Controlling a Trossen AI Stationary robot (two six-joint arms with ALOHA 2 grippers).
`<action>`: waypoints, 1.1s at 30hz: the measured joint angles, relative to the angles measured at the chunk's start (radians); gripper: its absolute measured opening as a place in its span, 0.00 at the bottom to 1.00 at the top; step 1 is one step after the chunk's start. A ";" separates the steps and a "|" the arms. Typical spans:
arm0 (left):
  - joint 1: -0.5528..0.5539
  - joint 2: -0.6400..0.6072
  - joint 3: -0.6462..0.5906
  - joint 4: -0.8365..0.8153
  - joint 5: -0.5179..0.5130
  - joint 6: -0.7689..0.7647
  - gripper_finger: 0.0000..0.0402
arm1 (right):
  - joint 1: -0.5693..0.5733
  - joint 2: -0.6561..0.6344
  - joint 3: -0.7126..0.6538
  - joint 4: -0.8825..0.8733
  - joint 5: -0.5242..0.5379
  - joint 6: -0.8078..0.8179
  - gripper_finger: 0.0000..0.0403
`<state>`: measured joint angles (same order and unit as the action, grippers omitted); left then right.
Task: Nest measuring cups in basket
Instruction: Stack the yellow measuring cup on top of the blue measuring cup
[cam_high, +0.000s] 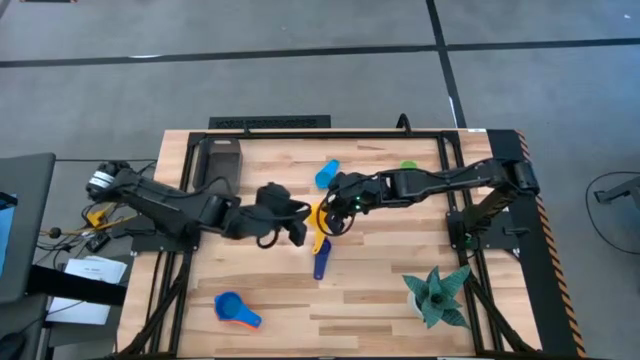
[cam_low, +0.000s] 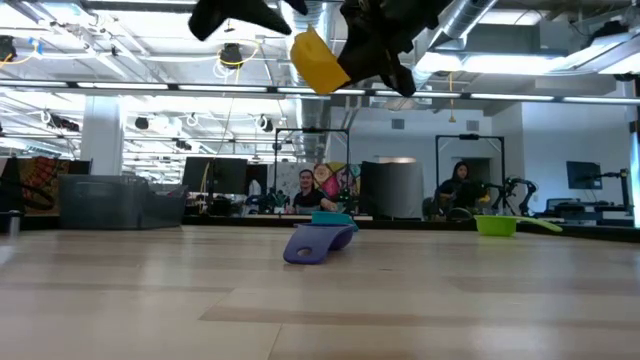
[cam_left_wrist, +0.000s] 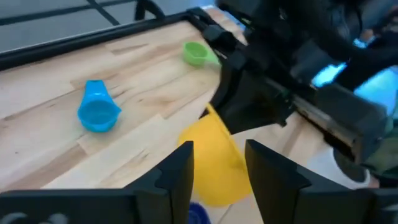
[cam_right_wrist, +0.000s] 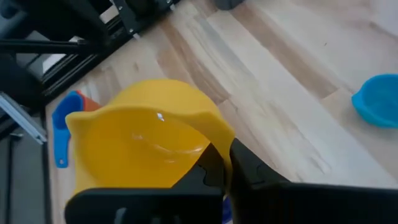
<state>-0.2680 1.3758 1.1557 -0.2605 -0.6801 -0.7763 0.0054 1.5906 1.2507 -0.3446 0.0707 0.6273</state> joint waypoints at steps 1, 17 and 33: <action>0.006 0.000 0.000 0.001 0.014 0.014 0.35 | -0.004 0.000 0.000 -0.002 -0.017 0.012 0.03; -0.015 -0.118 0.000 -0.331 0.201 -0.249 0.38 | -0.035 0.133 0.051 0.071 -0.292 -0.065 0.02; -0.241 -0.357 0.001 -0.945 0.116 -0.745 0.38 | 0.116 0.629 0.695 -0.120 -0.310 -0.219 0.02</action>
<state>-0.5086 1.0186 1.1564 -1.2052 -0.5637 -1.5209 0.1216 2.2191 1.9455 -0.4649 -0.2398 0.4079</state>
